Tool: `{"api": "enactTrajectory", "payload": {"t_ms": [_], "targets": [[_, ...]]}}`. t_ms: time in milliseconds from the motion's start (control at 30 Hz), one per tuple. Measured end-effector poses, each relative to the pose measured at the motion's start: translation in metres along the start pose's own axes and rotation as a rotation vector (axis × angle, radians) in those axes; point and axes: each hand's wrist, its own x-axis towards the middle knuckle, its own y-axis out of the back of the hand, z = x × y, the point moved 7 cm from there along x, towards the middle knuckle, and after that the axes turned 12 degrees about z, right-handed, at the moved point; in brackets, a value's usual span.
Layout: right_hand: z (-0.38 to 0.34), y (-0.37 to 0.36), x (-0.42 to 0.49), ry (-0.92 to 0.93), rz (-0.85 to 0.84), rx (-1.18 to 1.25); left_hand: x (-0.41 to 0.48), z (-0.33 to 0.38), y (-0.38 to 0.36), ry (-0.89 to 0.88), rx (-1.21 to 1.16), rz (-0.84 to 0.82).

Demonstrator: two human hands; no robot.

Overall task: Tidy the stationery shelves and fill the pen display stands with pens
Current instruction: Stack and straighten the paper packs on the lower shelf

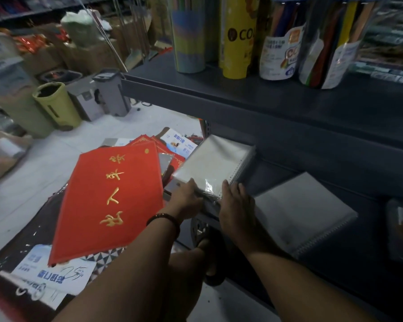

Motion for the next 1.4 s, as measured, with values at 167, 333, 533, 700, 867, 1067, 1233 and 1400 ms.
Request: {"api": "enactTrajectory", "payload": {"t_ms": [167, 333, 533, 700, 867, 1067, 1233, 1400], "targets": [[0.004, -0.004, 0.005, 0.057, -0.057, -0.016, 0.008, -0.004, -0.015, -0.025, 0.141, -0.028], [0.016, 0.016, -0.008, 0.091, -0.067, -0.014, -0.005, 0.008, -0.003, -0.112, 0.231, 0.095], [0.063, 0.042, -0.068, 0.052, -0.052, -0.086, -0.035, 0.071, -0.004, -0.307, 0.192, 0.175], [0.111, 0.063, -0.106, -0.082, -0.094, -0.174, -0.070, 0.117, -0.045, -0.449, 0.093, -0.119], [0.144, 0.065, -0.143, -0.265, -0.239, -0.085, -0.076, 0.131, -0.078, -0.469, 0.142, -0.133], [0.149, 0.063, -0.160, -0.243, -0.363, 0.024, -0.066, 0.128, -0.101, -0.357, 0.180, -0.125], [0.149, 0.062, -0.161, -0.260, -0.421, 0.051, -0.029, 0.099, -0.130, -0.222, 0.086, -0.121], [0.152, 0.064, -0.163, -0.311, -0.449, 0.043, -0.038, 0.108, -0.114, -0.105, -0.099, -0.068]]}}
